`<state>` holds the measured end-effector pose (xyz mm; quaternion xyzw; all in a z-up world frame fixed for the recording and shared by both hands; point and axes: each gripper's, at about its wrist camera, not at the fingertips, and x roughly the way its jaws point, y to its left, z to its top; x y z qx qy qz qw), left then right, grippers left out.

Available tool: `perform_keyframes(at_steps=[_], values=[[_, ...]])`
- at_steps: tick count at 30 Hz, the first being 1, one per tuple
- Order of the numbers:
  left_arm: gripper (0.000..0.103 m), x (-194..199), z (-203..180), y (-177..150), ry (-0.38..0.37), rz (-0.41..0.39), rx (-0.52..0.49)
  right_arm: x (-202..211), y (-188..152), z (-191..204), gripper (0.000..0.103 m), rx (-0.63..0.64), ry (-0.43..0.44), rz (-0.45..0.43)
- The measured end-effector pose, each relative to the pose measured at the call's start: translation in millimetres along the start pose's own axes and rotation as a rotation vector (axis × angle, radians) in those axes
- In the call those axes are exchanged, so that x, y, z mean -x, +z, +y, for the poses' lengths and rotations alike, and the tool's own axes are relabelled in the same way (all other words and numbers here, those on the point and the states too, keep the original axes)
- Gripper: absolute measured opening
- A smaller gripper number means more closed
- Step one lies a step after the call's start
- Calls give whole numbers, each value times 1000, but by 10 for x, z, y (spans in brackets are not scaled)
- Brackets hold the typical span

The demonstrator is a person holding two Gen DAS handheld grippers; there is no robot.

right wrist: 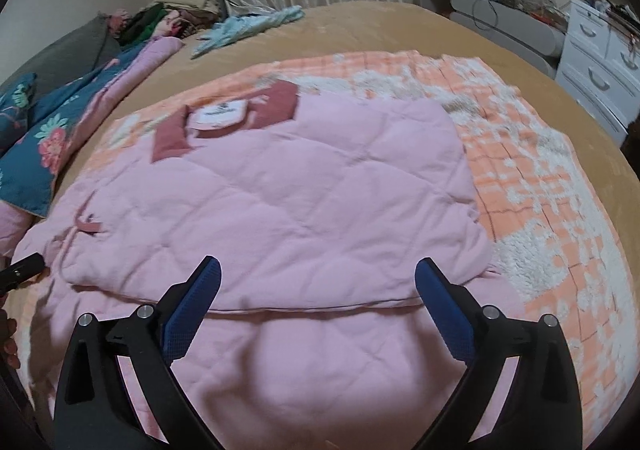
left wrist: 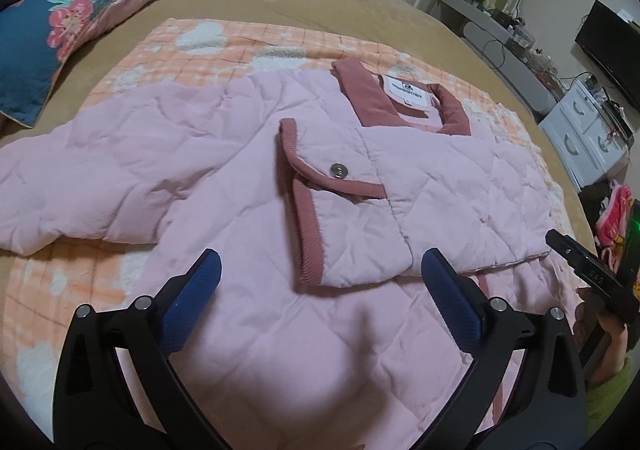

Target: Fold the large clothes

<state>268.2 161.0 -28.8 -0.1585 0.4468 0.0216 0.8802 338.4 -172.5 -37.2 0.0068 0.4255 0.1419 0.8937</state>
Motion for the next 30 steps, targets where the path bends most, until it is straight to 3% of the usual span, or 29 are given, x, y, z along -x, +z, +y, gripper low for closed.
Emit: perform_keyframes(at_steps=[10,30], values=[[94,332,192,-5,48,-67,14,308,91,463,98,54,58,-63],[94,830,938,6,135,-168,168,581,205,1466,99,167,154,-102]])
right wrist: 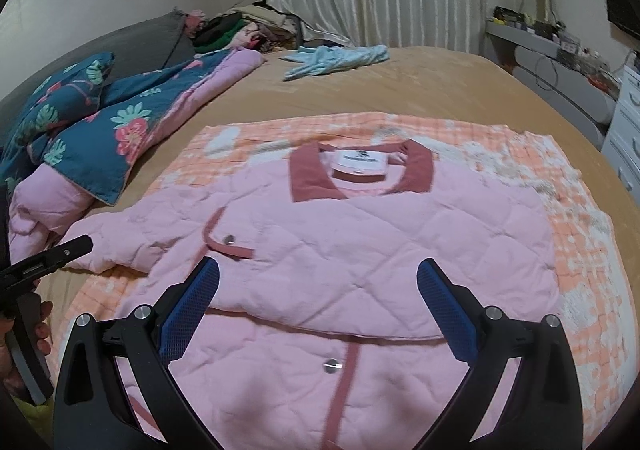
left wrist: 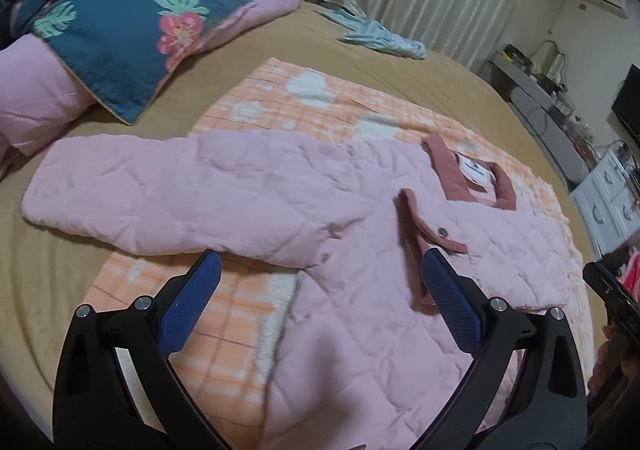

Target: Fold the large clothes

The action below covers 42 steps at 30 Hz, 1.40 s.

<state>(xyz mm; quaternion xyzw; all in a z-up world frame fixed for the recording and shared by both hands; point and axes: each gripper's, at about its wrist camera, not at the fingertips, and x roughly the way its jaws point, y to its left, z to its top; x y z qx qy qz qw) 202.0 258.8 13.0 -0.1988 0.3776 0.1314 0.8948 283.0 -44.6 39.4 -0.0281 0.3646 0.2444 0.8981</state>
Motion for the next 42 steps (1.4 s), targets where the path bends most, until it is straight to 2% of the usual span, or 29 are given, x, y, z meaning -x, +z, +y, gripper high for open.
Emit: perform_keyframes(at_steps=[16,42], values=[[94,58,603,131,96,-25,114,-110,203,915,99,137,86,-1],[94,-82,1787,197,236,-7,372,-744,175,2312,99,332,219,88]])
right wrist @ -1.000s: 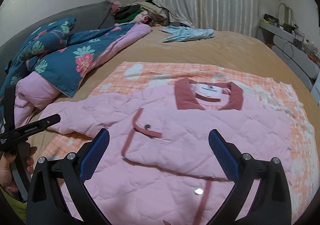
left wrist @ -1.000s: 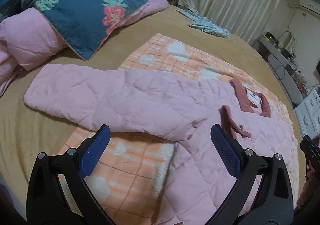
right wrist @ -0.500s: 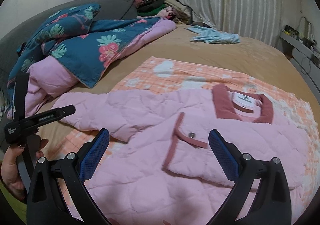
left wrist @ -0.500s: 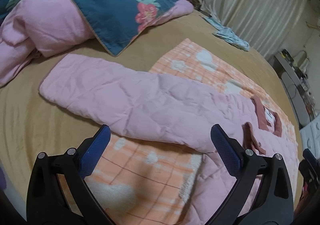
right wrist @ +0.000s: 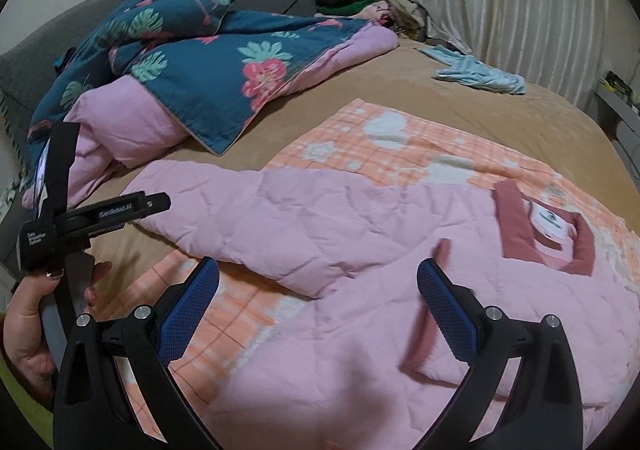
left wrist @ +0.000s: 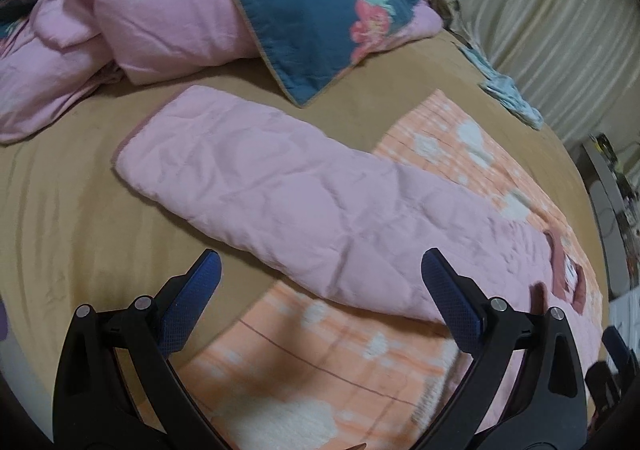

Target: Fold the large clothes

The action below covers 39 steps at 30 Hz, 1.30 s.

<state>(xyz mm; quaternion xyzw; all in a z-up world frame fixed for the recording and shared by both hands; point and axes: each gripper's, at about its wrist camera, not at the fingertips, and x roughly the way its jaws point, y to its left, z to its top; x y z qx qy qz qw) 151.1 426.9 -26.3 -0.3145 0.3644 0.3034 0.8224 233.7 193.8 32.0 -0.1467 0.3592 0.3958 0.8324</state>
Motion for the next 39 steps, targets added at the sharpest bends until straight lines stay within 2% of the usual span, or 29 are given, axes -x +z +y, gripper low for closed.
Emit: perform_keyframes(at_steps=[13,21,34,35,37,38,39], values=[[94,-410,525,132,60,62,173,-487,22,274,99,34,27,54],[94,-583,689,153,30,62,279,-561,-55,161,99,23,9,67],[93,-777,818,190,-23,-46,386,-361,-208,-266,99,-41,-24,50],[90,-778,813,204,-17,-56,380,-333,-226,-309,99,-48,-28,48],[67,-772,811,209,18,-63,368,-281,-255,-377,99,-63,-33,42],[59,-752,815,207,34,-72,364,-254,-275,-414,99,-71,-38,38],[44,-732,812,211,45,-83,356,-238,-288,-442,99,-77,-41,36]])
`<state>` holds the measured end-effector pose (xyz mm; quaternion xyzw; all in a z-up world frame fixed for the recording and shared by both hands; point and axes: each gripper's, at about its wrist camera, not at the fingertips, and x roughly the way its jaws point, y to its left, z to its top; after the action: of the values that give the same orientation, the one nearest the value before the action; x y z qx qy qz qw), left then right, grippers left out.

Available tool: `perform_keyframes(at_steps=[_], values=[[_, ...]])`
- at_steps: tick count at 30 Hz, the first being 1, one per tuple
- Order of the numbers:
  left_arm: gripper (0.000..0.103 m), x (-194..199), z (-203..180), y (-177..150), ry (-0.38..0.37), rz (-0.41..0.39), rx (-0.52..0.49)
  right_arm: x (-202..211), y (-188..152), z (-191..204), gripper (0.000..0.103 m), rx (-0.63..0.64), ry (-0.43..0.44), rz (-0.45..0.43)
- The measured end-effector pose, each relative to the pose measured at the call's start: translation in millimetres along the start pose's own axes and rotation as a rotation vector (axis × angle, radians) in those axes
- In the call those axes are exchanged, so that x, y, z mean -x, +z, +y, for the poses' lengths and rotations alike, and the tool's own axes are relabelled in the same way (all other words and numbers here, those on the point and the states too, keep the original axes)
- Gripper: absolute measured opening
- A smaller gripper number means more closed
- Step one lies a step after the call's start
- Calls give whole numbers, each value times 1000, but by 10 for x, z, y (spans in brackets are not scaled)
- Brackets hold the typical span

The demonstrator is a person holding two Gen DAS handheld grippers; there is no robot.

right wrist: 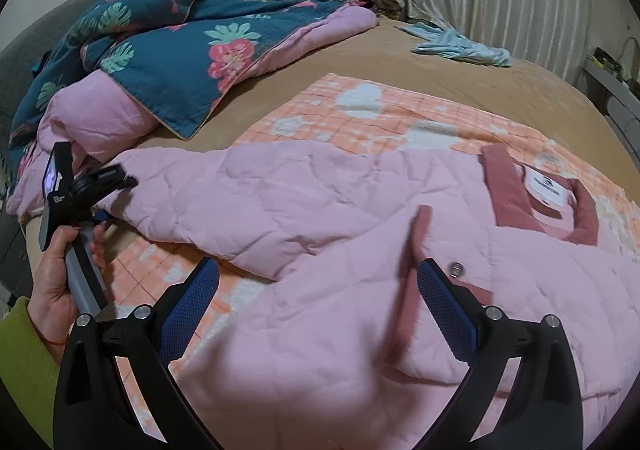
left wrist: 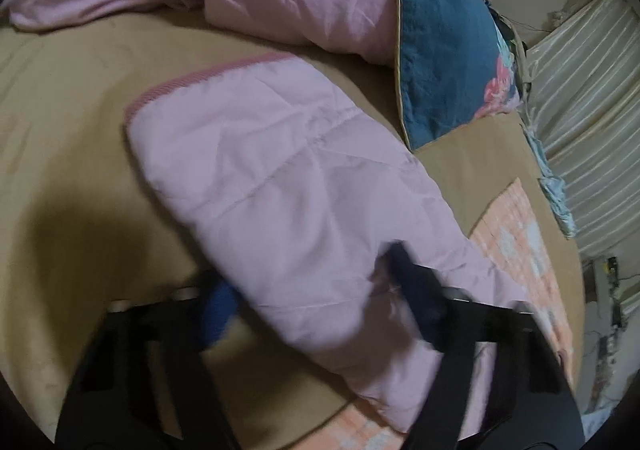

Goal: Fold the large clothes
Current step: 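Grasp the sleeve cuff with the left tool and lift it, then carry the lifted sleeve with the left tool toward the jacket front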

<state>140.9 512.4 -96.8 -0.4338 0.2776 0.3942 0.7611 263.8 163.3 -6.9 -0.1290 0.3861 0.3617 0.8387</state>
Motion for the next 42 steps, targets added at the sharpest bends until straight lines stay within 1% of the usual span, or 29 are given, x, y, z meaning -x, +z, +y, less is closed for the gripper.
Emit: perform_keyframes(at_steps=[1,2,3,4,7,11,18,20,23,27,31,34,42], values=[[33,44,-6,15,3,-22,-15,26,-16,-49,99,-11,-3,-3],[28,70,-10,26,-3,-36,-20,50,-25,-82,99,-20,-6,-5],[20,116,-15,44,-14,-52,-23,72,-36,-119,99,-29,-8,-8],[16,196,-40,68,-33,-76,-30,100,-49,-160,99,-39,-10,-11],[12,369,-159,98,-57,-127,-65,211,-92,-270,99,-67,-13,-24],[11,647,-302,120,-98,-186,-108,383,-158,-409,99,-98,-25,-45],[9,1058,-561,81,-201,-241,-152,688,-313,-664,99,-139,-69,-68],[8,1183,-667,41,-244,-255,-174,789,-374,-752,99,-156,-79,-75],[7,1284,-849,-68,-298,-247,-214,921,-471,-866,99,-183,-94,-73],[7,1496,-1090,-289,-343,-255,-290,1139,-582,-996,99,-200,-118,-79],[7,1730,-1270,-489,-362,-270,-356,1335,-669,-1133,99,-221,-134,-84],[7,1901,-1407,-590,-370,-281,-397,1489,-727,-1197,99,-234,-139,-103],[6,2337,-1743,-672,-424,-306,-452,1795,-821,-1270,99,-255,-128,-144]])
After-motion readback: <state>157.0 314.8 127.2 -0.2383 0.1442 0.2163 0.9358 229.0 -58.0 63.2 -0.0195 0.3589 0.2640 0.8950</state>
